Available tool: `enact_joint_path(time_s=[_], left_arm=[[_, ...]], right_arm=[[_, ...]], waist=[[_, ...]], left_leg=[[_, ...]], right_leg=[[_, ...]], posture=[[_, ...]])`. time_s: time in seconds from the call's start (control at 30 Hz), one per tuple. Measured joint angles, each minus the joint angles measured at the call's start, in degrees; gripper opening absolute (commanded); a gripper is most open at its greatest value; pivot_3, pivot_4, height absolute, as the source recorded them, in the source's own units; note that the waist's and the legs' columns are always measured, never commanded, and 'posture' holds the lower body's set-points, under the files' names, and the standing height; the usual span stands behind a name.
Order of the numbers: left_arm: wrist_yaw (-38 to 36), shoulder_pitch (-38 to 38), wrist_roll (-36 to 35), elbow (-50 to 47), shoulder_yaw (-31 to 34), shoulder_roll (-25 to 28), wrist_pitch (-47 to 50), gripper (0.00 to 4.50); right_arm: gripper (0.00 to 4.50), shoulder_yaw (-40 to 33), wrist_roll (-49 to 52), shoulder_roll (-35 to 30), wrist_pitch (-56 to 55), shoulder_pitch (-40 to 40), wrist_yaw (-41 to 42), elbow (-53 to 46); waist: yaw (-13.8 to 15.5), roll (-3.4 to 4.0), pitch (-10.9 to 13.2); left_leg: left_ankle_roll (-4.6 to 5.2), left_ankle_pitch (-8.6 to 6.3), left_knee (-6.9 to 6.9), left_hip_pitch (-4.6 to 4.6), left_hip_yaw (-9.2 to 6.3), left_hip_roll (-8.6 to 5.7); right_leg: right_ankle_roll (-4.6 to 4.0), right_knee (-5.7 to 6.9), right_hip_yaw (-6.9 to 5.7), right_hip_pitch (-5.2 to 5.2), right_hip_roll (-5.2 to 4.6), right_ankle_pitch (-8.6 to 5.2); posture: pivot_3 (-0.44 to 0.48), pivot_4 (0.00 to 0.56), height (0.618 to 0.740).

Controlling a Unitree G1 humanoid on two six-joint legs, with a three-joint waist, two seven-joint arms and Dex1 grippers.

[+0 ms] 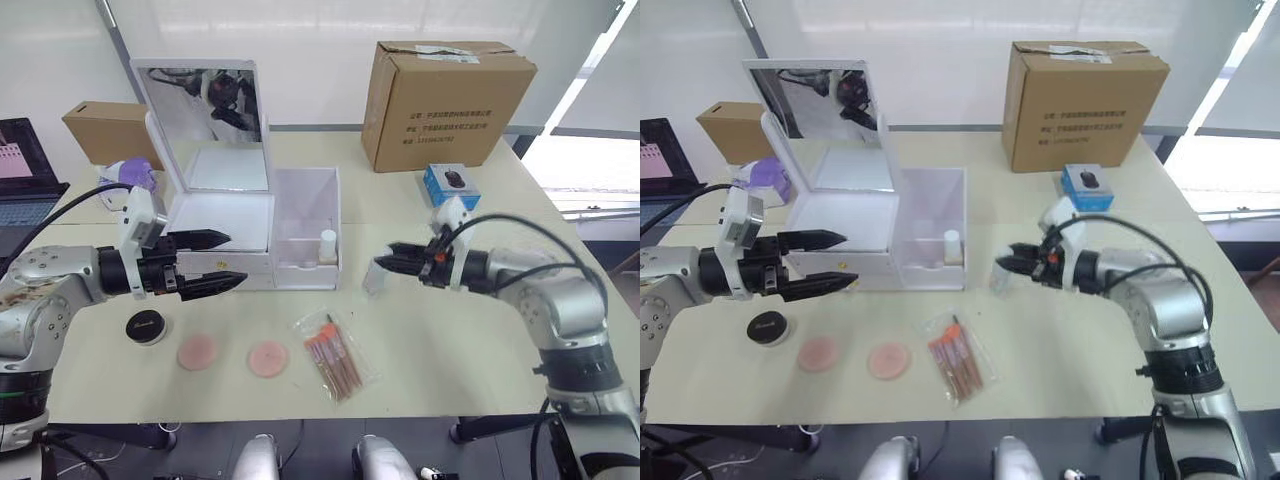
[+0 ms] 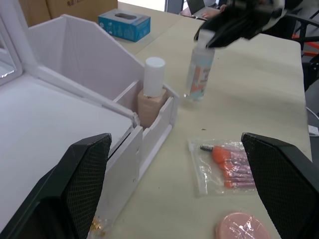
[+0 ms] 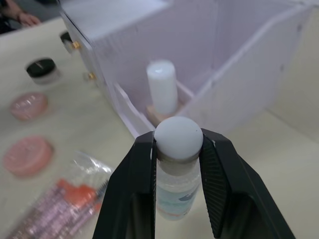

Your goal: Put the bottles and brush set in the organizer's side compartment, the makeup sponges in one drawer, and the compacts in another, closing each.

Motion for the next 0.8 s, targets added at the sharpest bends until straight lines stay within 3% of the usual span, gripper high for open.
enact_joint_path(time_s=[0.17, 0.33, 0.6, 0.8], left_arm=[[1.6, 7.4, -0.17, -2.32, 5.79, 0.12, -0.11, 4.5], [7.17, 12.58, -1.2, -4.8, 12.7, -2.69, 0.19, 4.5], [10.25, 23.47, -3.52, -12.41, 20.04, -6.08, 0.57, 4.5], [12.62, 25.49, -5.73, -15.76, 22.13, -6.7, 0.72, 4.5]], right_arm=[[0.91, -0.03, 4.42, 3.57, 0.54, -14.09, 3.57, 1.67], [0.91, 5.42, -2.06, 10.25, -8.15, -23.41, 4.98, 15.81], [0.91, 12.92, -12.1, 15.94, -20.96, -25.45, 11.21, 32.35], [0.91, 13.89, -17.2, 18.97, -26.75, -24.91, 12.58, 41.3]], waist=[[-0.54, -0.01, 0.01], [-0.5, -0.03, 0.0], [-0.5, -0.05, 0.0], [-0.41, -0.05, 0.0]], left_leg=[[0.0, 0.0, -0.03, 0.07, -0.04, 0.12], [0.0, 0.0, -0.05, 0.07, 0.0, 0.11], [-0.01, -0.01, -0.07, 0.03, 0.13, 0.11], [-0.02, -0.01, -0.07, 0.02, 0.16, 0.11]], right_leg=[[-0.13, 0.0, -0.07, 0.02, 0.08, -0.01], [-0.56, 0.0, -0.09, 0.02, 0.04, -0.1], [-0.58, 0.02, -0.14, -0.04, -0.06, 0.09], [-0.75, 0.03, -0.17, -0.02, -0.07, 0.0]], posture=[[0.0, 0.15, 0.738], [0.0, 0.15, 0.738], [0.0, 0.15, 0.738], [0.0, 0.15, 0.738]])
